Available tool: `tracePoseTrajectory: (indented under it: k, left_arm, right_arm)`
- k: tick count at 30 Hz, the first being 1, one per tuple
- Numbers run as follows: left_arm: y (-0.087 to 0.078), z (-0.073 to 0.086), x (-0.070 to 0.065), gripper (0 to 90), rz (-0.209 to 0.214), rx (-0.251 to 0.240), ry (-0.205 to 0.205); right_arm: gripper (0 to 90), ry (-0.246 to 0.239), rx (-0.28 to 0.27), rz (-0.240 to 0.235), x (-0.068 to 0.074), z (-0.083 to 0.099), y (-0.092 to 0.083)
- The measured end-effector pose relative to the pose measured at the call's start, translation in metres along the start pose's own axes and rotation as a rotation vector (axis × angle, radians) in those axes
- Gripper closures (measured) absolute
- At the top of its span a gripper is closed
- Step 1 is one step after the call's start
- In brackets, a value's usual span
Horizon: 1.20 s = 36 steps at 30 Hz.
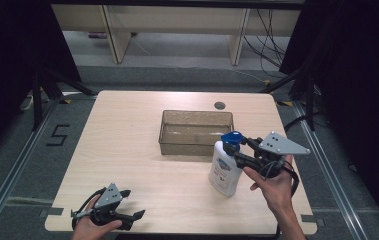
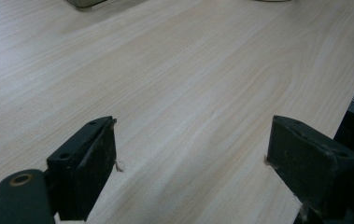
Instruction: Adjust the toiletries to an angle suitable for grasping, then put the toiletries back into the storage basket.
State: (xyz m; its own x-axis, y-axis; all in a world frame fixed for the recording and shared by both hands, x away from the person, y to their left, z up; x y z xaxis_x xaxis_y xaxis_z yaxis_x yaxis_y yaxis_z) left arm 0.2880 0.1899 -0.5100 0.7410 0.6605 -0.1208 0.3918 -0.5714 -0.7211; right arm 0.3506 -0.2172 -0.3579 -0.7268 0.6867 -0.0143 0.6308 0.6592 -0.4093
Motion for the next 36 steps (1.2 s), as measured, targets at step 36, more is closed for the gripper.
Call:
tracePoseTrajectory:
  k: [36]
  left_arm:
    - [-0.0031, -0.0003, -0.0005, 15.3, 0.000, 0.007, 0.000]
  right_arm:
    - [61.8, -0.005, 0.005, 0.039, 0.0044, -0.0081, 0.0016]
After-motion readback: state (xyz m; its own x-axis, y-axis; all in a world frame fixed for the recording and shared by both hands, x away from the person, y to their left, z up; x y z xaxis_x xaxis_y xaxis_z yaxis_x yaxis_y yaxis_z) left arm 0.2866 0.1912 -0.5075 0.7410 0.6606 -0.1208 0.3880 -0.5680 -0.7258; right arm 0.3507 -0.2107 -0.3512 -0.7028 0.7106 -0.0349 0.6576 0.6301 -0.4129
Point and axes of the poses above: each handheld gripper's, and its own axes: y roughly forward along the jaws, z roughly out of its underside, x roughly to its left, the point moved 1 cm from there along y, roughly forward along the jaws, and after that the axes turned 12 degrees about x, right-handed, at the moved point
